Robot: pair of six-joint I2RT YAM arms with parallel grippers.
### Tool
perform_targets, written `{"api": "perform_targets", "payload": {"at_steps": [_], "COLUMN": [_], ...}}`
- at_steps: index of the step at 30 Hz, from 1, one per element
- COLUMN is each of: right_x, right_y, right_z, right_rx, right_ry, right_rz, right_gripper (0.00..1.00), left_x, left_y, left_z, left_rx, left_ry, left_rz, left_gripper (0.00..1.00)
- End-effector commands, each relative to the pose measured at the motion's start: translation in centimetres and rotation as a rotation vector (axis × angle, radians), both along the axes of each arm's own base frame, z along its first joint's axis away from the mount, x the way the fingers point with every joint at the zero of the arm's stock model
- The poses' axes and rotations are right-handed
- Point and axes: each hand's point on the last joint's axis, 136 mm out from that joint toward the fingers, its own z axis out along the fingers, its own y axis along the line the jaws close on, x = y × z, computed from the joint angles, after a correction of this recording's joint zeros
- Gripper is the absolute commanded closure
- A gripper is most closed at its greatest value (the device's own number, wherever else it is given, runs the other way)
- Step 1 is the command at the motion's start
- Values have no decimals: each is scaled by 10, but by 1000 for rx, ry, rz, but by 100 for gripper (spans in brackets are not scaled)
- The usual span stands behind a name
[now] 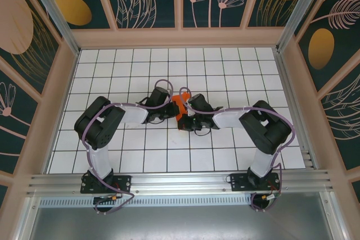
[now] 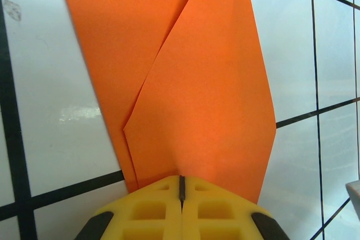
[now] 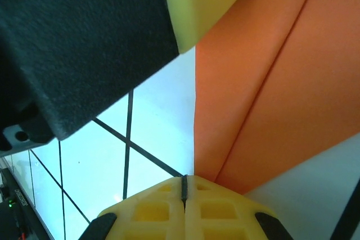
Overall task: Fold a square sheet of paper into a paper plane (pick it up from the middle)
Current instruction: Fourth fold the wing at the center of the table.
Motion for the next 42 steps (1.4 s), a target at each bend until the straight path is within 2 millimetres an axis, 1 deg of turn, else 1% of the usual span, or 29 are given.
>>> {"api": "perform_targets", "payload": {"at_steps": [1,4,7,10,14,15,16,18,21,23,24,28,31,34,42], "right_x": [-27,-31,-34,-37,-48,-48,-46,-36,-14,1,5,16,25,32,47], "right_y": [-5,-9,-14,-15,-16,-15,-15,-12,-8,-9,-9,-3,4,6,7], "right_z": [-21,-28,-29,-27,-24,-23,-20,-6,24,35,36,25,22,16,14], "right_rx": [-46,-76,-95,-95,-84,-77,-76,-51,22,52,55,36,38,21,-7], "right_ry": [93,110,111,114,123,118,105,63,-16,-48,-54,-45,-46,-51,-81], "right_rz": [49,54,58,63,106,112,109,93,33,-17,-29,-49,-59,-73,-100], "right_gripper": [96,96,96,96,96,96,96,96,97,96,96,97,97,97,97], "left_x": [-13,-13,-13,-14,-14,-14,-14,-13,-14,-14,-14,-14,-14,-14,-14], "left_y": [16,16,16,16,17,17,17,16,16,16,16,14,13,13,12], "left_z": [-33,-32,-33,-33,-33,-34,-34,-33,-32,-31,-31,-29,-30,-29,-29], "left_rx": [84,84,85,86,90,90,90,86,83,82,80,70,64,62,58], "left_ry": [91,91,91,92,92,92,93,91,90,88,90,89,92,91,91], "left_rz": [24,24,26,25,26,25,25,25,25,24,26,21,20,19,17], "left_gripper": [100,100,100,100,100,100,100,100,100,100,100,100,100,100,100]}}
